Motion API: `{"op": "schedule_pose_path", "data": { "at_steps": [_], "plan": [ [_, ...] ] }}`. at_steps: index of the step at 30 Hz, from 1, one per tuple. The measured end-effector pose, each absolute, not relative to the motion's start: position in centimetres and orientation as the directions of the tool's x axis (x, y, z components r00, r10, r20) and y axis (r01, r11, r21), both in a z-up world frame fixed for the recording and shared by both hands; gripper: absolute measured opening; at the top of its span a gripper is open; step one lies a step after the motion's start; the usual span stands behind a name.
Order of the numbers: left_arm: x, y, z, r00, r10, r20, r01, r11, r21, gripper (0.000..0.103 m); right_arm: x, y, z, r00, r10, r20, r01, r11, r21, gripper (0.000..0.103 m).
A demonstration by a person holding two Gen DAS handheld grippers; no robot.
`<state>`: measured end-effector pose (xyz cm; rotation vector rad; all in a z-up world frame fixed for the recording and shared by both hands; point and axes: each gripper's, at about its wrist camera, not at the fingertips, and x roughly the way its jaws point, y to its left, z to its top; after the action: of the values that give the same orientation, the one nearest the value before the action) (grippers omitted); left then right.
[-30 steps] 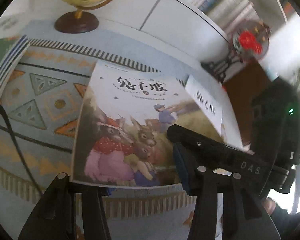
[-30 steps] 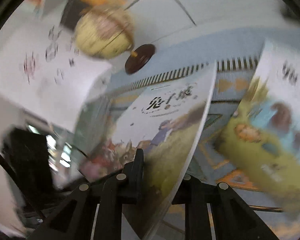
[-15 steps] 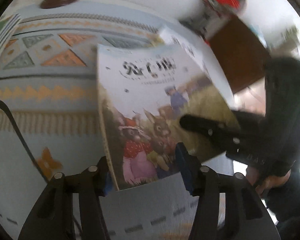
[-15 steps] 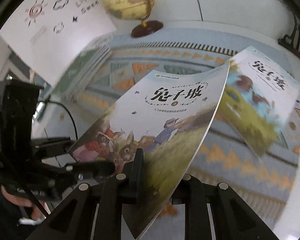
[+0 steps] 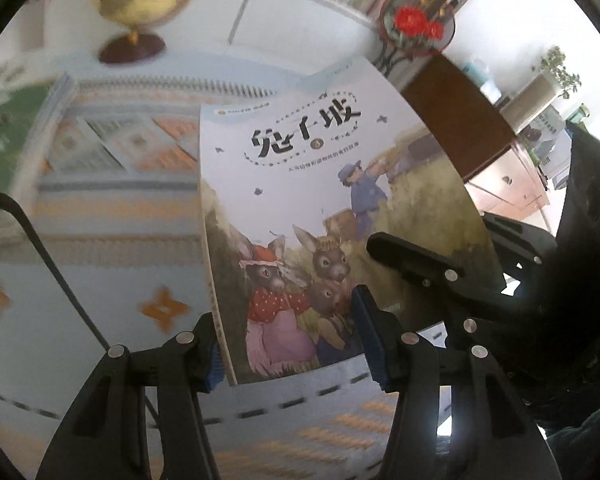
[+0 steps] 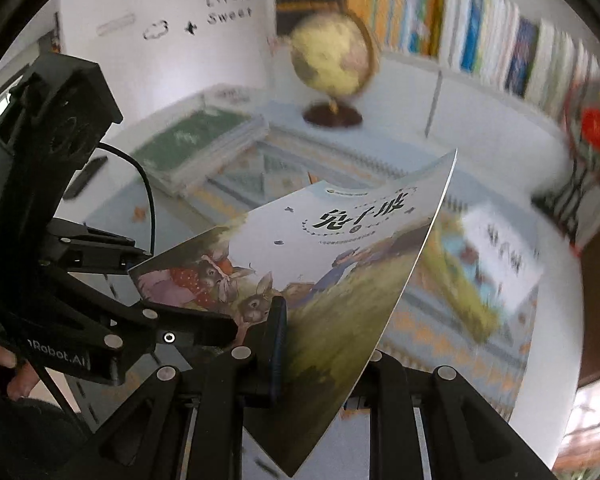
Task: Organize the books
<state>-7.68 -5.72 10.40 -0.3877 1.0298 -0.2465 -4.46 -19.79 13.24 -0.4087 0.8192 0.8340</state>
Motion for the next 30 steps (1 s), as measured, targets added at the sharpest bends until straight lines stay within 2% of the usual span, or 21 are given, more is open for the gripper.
{"op": "schedule_pose_path", "data": {
  "at_steps": [6,10,14,20,30],
  "plan": [
    [-8.8,3.6,14.8,0.592,-0.315,-0.742,-0.008,0.918,-0.397,0.051,-5.0,-11.6,17.1,0.462,0.569,-0.68,-0.802,0.595,-0.047,0.019],
    [-9.1,10.7,15.5,0.626,-0.251,-0.738,-0.056,0.93,-0.364,0.051,-5.2,-3.6,17.8,0.478,0.602,-0.64,-0.81,0.585,-0.054,0.021],
    [-8.4,17.0,14.8,0.642,-0.192,-0.743,-0.09,0.943,-0.321,0.053,-4.2,4.3,17.1,0.427,0.61,-0.667,-0.815,0.579,0.008,0.021],
    [-6.2,23.3,12.1,0.629,-0.193,-0.753,-0.125,0.931,-0.343,0.053,-1.2,12.1,14.0,0.371,0.611,-0.699,-0.787,0.606,0.112,0.022],
    [-5.5,27.2,8.2,0.596,-0.242,-0.765,-0.166,0.896,-0.412,0.055,1.6,15.9,9.3,0.294,0.572,-0.766,-0.681,0.688,0.252,0.022]
  ]
}}
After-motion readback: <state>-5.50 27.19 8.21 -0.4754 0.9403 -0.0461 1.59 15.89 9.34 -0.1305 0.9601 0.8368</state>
